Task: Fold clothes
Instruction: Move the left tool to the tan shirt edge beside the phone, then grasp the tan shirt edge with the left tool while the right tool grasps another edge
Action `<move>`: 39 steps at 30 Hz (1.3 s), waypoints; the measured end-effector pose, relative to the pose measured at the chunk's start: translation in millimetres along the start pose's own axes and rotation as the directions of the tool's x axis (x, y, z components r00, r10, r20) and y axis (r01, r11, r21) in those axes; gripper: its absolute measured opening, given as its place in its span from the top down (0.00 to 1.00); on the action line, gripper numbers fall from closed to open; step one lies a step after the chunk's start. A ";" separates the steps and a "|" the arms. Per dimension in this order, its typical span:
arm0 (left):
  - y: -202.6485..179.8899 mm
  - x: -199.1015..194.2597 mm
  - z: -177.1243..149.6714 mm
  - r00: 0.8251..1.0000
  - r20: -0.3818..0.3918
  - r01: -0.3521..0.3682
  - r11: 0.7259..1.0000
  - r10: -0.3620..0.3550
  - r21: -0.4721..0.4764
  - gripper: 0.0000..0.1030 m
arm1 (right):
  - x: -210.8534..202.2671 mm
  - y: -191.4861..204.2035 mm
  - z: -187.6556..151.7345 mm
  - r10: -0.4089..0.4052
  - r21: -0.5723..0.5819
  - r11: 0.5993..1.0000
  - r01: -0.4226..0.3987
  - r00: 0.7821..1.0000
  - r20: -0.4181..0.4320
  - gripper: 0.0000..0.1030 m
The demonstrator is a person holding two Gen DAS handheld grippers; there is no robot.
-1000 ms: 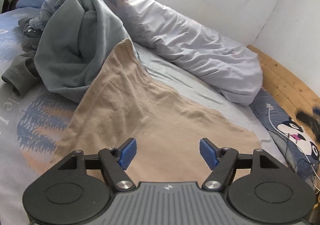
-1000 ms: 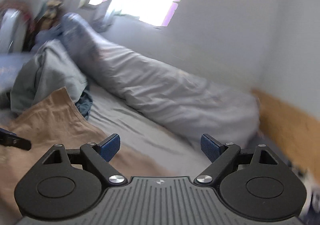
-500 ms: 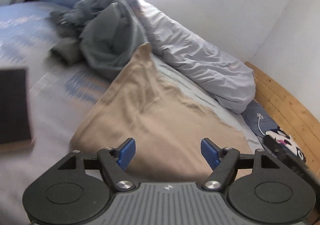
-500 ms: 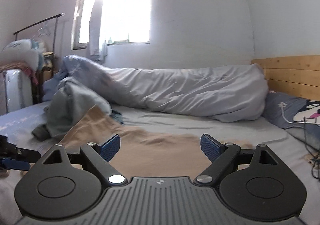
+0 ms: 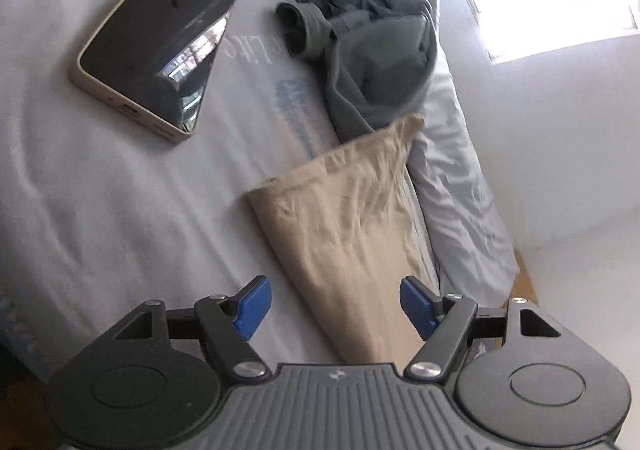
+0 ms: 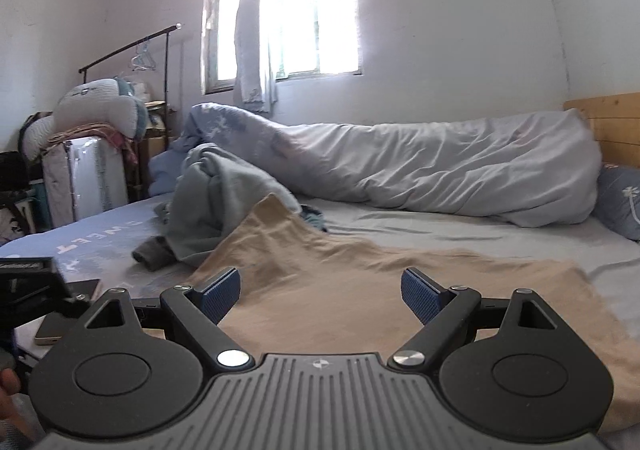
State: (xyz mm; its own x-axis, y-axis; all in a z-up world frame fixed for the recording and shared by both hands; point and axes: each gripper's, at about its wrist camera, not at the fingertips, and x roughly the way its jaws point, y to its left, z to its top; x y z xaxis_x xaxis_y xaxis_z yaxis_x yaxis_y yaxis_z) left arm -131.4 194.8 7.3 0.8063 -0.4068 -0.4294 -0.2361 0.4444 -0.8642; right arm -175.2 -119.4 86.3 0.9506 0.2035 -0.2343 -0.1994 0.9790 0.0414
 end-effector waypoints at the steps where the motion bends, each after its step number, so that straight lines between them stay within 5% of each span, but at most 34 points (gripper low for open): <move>1: 0.2 0.9 1.3 1.000 0.016 -0.015 1.000 0.016 -0.008 0.33 | 1.0 1.9 -0.4 0.008 -0.004 1.000 -0.008 1.000 -0.002 0.14; 23: 2.4 27.1 16.5 0.996 0.068 -0.053 0.998 0.055 -0.023 0.32 | 13.8 24.7 -7.2 0.130 -0.026 0.991 -0.131 0.990 -0.047 0.14; 33: 3.4 33.1 24.6 0.998 0.052 -0.030 0.999 0.031 -0.021 0.32 | 21.3 59.5 -21.4 0.221 -0.160 0.959 -0.236 0.970 -0.105 0.14; 39: 10.6 28.7 29.5 0.999 0.027 -0.028 0.998 0.030 -0.058 0.52 | 29.4 90.8 -29.2 0.239 -0.332 0.905 -0.267 0.963 -0.124 0.14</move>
State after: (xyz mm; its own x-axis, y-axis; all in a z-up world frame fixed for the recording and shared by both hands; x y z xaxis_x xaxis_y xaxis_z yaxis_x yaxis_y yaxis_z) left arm -94.7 211.4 -6.5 0.8132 -0.3716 -0.4479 -0.2898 0.4088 -0.8654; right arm -172.4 -24.7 54.8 0.8386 0.4288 -0.3361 -0.5130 0.8291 -0.2222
